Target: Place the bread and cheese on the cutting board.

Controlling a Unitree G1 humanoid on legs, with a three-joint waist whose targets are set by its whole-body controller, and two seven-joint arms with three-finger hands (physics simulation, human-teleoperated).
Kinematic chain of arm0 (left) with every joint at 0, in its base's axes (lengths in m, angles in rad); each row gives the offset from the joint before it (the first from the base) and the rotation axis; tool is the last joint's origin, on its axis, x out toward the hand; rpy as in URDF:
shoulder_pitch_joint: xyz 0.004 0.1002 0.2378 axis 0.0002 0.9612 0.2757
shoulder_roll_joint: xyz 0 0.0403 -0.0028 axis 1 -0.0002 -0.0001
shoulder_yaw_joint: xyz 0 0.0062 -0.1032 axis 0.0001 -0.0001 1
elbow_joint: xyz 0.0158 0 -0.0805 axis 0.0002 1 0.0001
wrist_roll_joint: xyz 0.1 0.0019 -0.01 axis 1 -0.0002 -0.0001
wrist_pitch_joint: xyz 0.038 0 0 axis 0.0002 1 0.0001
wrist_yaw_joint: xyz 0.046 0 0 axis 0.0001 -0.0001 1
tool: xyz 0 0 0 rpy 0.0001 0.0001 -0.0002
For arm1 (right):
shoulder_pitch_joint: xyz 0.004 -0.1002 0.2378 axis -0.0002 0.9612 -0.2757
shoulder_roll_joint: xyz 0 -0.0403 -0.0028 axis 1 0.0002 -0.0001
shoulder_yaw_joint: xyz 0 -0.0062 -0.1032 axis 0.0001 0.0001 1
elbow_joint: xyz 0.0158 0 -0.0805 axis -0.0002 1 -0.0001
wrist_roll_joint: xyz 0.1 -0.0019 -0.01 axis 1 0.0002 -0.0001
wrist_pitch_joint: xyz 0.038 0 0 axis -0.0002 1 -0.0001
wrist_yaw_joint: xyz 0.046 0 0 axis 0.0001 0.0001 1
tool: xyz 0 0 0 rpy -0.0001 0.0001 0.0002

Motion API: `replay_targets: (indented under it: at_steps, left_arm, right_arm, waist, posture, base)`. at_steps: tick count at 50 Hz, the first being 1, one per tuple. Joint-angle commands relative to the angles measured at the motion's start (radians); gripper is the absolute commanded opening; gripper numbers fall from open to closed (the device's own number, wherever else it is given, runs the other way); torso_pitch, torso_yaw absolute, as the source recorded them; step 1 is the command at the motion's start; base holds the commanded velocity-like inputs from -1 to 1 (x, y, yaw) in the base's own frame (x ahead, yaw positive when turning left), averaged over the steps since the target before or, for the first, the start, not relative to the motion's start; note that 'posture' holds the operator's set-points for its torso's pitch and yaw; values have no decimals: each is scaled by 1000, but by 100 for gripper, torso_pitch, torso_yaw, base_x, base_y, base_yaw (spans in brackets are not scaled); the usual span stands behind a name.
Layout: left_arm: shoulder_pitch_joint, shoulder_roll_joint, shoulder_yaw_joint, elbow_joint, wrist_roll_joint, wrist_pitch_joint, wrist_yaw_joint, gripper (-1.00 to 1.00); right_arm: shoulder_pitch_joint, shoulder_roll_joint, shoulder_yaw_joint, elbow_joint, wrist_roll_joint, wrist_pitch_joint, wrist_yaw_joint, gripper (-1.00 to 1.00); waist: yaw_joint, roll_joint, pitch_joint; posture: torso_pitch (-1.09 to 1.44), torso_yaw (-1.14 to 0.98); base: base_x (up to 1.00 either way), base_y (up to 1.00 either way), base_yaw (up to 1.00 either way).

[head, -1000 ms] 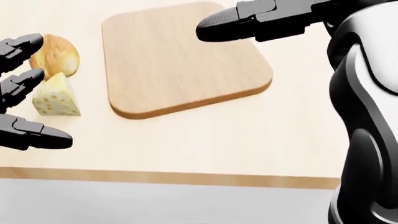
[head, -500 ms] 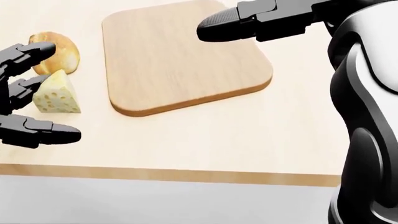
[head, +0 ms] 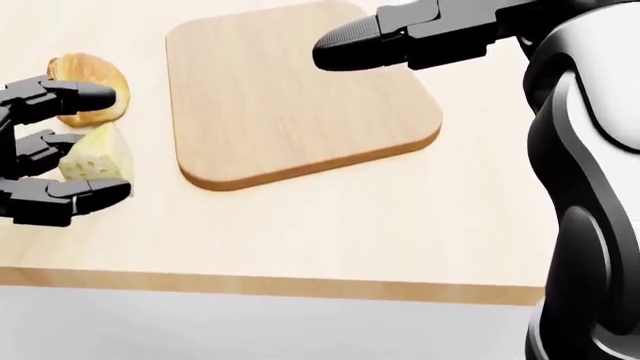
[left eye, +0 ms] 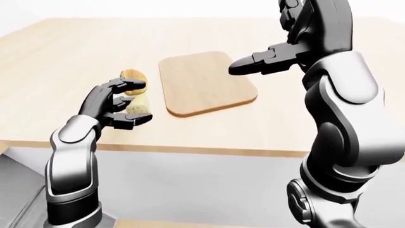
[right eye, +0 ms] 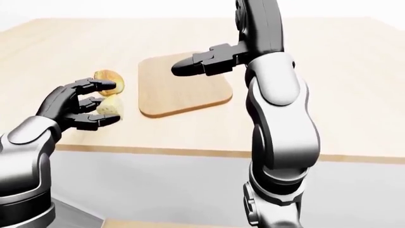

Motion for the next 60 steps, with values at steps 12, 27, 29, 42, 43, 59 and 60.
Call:
replay_targets:
  at_steps: [12, 27, 29, 42, 43, 59, 60]
  left_arm:
    - [-27, 6, 2, -42, -5, -17, 7, 8]
    - [-7, -2, 3, -49, -12, -29, 10, -14]
    - [-1, -6, 0, -44, -11, -40, 12, -14]
    - [41, -40, -31, -75, 60, -87, 2, -73]
    - [43, -42, -31, -73, 62, -91, 1, -84]
    - [49, -58, -25, -68, 65, -103, 1, -100]
    - [50, -58, -26, -69, 65, -102, 1, -100]
  right_arm:
    - [-33, -9, -12, -20, -3, -27, -2, 100]
    - [-33, -4, -5, -28, -8, -18, -2, 100]
    - [-33, -4, -4, -28, -10, -19, -1, 100]
    - [-37, -4, -8, -23, -10, -21, 2, 100]
    - [-37, -4, -7, -24, -10, -20, 2, 100]
    - [-28, 1, -2, -25, -14, -27, 2, 100]
    - [-29, 1, -1, -26, -15, -25, 2, 100]
  waist:
    - [0, 4, -26]
    - [-2, 4, -24]
    - [-2, 4, -24]
    - [-1, 5, -28]
    - [-1, 5, -28]
    - [-2, 4, -28]
    - [-2, 4, -28]
  posture:
    - [0, 0]
    - [0, 0]
    - [0, 0]
    - [0, 0]
    - [0, 0]
    - [0, 0]
    - [0, 0]
  base:
    - [0, 0, 0]
    - [0, 0, 0]
    - [0, 0, 0]
    - [0, 0, 0]
    - [0, 0, 0]
    - [0, 0, 0]
    - [0, 0, 0]
